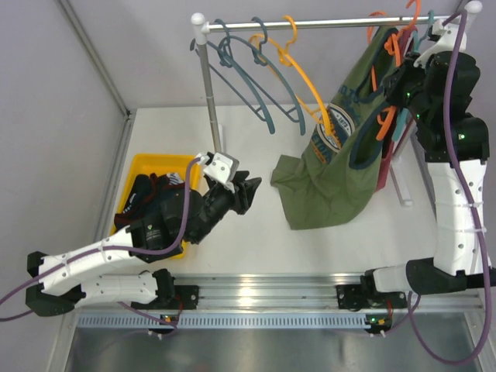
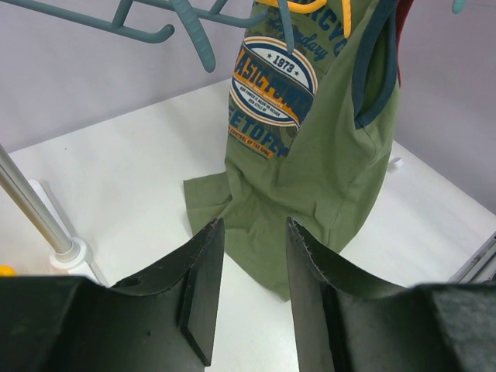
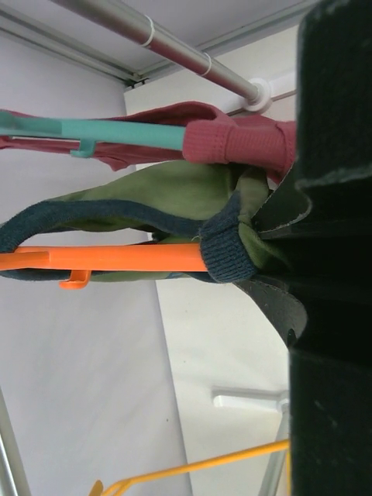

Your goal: Place the tank top on the hanger

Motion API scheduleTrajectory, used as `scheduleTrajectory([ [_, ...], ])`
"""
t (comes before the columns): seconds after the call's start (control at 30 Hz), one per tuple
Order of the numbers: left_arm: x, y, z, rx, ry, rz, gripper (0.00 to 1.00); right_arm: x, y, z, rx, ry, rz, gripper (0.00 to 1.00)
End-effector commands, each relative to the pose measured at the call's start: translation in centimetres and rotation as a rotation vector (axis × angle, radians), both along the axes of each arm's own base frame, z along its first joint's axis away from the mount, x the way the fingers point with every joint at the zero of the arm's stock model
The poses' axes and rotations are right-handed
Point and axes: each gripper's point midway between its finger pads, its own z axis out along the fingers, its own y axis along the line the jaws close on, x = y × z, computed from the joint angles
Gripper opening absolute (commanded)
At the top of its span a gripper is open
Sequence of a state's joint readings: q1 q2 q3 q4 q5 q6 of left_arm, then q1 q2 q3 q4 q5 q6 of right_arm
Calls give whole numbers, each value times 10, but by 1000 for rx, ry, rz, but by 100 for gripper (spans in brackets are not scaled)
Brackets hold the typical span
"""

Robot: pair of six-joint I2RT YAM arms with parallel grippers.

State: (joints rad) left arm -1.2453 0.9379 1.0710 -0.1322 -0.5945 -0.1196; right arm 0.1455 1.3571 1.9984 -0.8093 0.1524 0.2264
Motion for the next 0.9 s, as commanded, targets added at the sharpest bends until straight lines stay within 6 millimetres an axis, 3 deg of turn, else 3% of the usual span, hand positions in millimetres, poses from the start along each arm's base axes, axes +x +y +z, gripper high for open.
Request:
scheduleTrajectory([
  [0.0, 0, 0, 10, -39, -25, -4, 43, 0, -9, 37, 10, -120, 22, 0],
  [0.47, 2, -4, -4, -9, -7, -1, 43, 8, -13, -4, 8, -36, 42, 0],
  [0.77, 2, -4, -8, -9, 0, 2, 43, 8, -11, -14, -2, -16, 66, 0],
  [0.87, 2, -5, -8, -6, -2, 3, 43, 9, -11, -9, -8, -30, 66, 0],
])
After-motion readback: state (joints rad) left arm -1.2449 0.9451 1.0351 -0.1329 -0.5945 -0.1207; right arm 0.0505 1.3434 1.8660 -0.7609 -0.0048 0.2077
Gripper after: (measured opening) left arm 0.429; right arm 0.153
